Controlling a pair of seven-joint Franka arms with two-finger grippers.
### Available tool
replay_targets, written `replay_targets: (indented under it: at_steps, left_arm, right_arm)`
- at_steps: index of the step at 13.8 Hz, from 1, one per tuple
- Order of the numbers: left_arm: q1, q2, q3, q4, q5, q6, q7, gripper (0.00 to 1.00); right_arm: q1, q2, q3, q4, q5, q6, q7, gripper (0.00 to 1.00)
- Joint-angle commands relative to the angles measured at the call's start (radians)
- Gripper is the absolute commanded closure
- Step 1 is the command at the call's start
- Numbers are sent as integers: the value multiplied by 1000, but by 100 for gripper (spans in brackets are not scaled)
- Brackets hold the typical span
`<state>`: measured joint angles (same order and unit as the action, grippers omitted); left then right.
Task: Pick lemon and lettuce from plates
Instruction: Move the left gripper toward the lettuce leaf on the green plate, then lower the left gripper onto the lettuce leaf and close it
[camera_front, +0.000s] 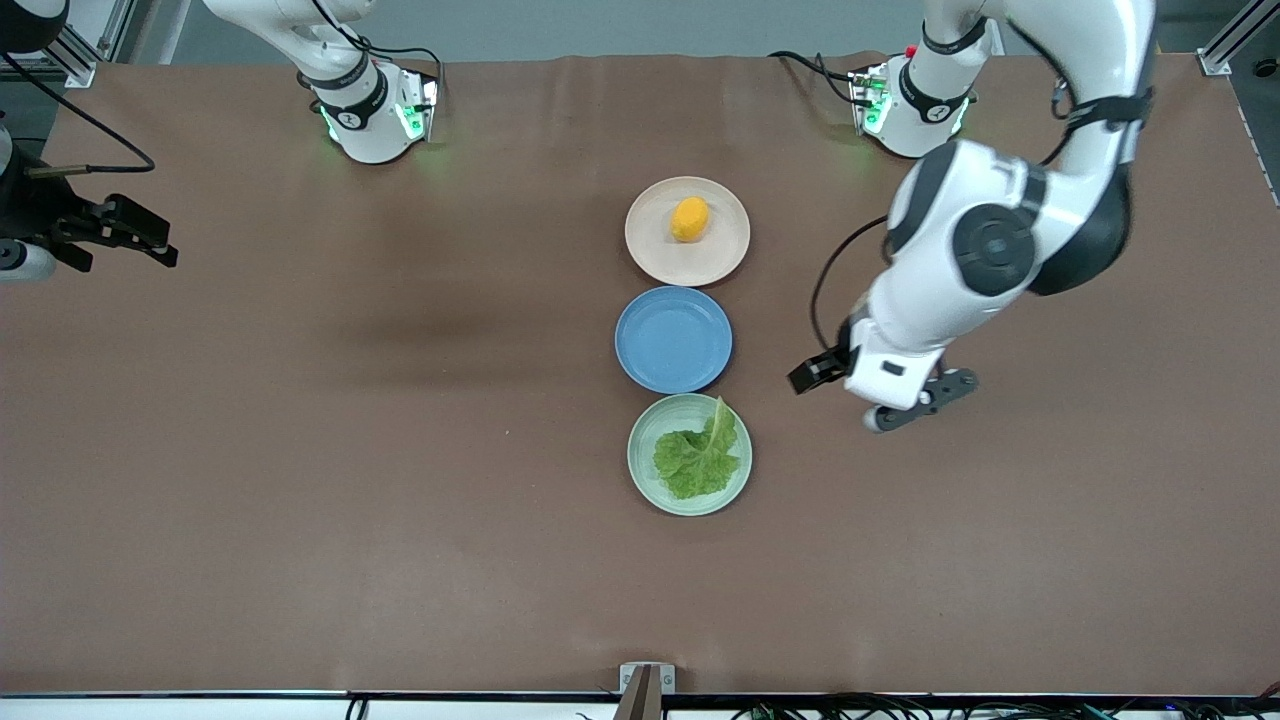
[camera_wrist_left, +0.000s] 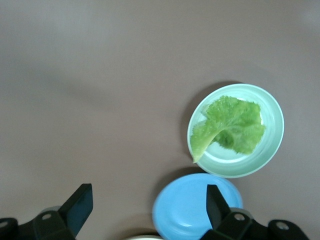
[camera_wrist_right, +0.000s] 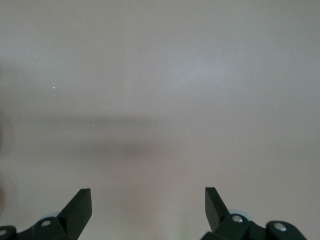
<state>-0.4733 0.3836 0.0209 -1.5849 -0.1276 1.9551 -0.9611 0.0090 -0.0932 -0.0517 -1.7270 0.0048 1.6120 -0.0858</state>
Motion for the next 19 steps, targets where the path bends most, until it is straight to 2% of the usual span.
replay_targets:
  at_steps: [1,3,5,9,13,19]
  left_arm:
    - [-63,73,7,20,-3,77,-224,0]
    - [-88,132,5,20,-1,192,-389,0]
    - [-128,193,7,23,-6,313,-476,0]
    - [-169,317,13,85,-1,432,-527,0]
    - [-179,389,13,89,-1,609,-527,0]
    - [-197,449,13,89,8,673,-527,0]
  right_arm:
    - [-1,3,-5,13,9,-1,0,0]
    - [-3,32,-5,55,1,-1,0,0]
    - [-1,53,-5,87,1,-15,3,0]
    - [-4,55,-5,89,7,-18,1,0]
    - [-1,55,-7,87,6,-29,1,0]
    - [-7,90,-8,90,1,-14,0,0]
